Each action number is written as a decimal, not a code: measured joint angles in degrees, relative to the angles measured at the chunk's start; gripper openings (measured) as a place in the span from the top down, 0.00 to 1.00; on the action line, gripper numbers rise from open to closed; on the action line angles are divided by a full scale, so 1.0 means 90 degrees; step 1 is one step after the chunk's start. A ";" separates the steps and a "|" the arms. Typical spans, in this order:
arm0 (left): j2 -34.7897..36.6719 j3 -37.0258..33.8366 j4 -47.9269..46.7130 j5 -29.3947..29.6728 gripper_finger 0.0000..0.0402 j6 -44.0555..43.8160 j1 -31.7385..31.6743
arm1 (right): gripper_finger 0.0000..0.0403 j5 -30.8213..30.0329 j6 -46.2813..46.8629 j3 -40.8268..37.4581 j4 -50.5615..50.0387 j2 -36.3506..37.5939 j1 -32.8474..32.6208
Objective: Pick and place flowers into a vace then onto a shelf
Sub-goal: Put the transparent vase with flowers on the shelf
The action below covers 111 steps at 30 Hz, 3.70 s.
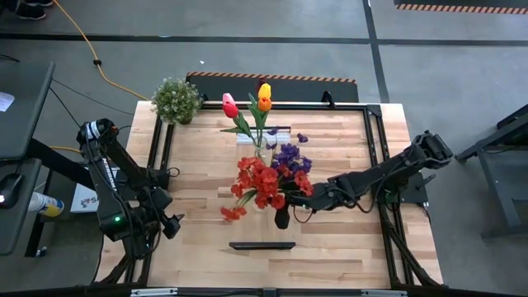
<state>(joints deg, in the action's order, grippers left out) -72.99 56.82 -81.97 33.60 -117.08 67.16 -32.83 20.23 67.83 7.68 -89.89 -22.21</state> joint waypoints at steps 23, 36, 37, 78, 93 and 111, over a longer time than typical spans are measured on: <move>0.0000 0.0000 -0.0074 0.0056 0.02 0.0146 0.0000 | 0.56 0.0091 0.0208 0.0000 0.0049 -0.0228 0.0011; 0.0000 0.0000 -0.0074 0.0056 0.03 0.0146 0.0000 | 0.55 0.0183 0.0130 0.0000 -0.0072 -0.0228 0.0011; 0.0000 0.0000 -0.0074 0.0056 0.03 0.0146 0.0000 | 0.55 0.0181 0.0130 0.0000 -0.0070 -0.0228 0.0011; 0.0002 -0.0005 -0.0068 0.0057 0.03 0.0311 0.0000 | 0.54 0.0642 -0.0139 0.0002 0.0141 -0.0369 0.0188; 0.0002 -0.0005 -0.0046 0.0059 0.02 0.0308 0.0000 | 0.42 0.0816 -0.0290 -0.0019 0.0096 -0.0376 0.0188; 0.0002 -0.0005 -0.0040 0.0061 0.02 0.0287 0.0000 | 0.39 0.0815 -0.0428 -0.0015 0.0119 -0.0374 0.0188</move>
<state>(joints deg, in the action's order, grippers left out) -72.97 56.77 -82.32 34.15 -114.50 67.16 -25.50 16.38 67.70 8.75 -93.25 -20.51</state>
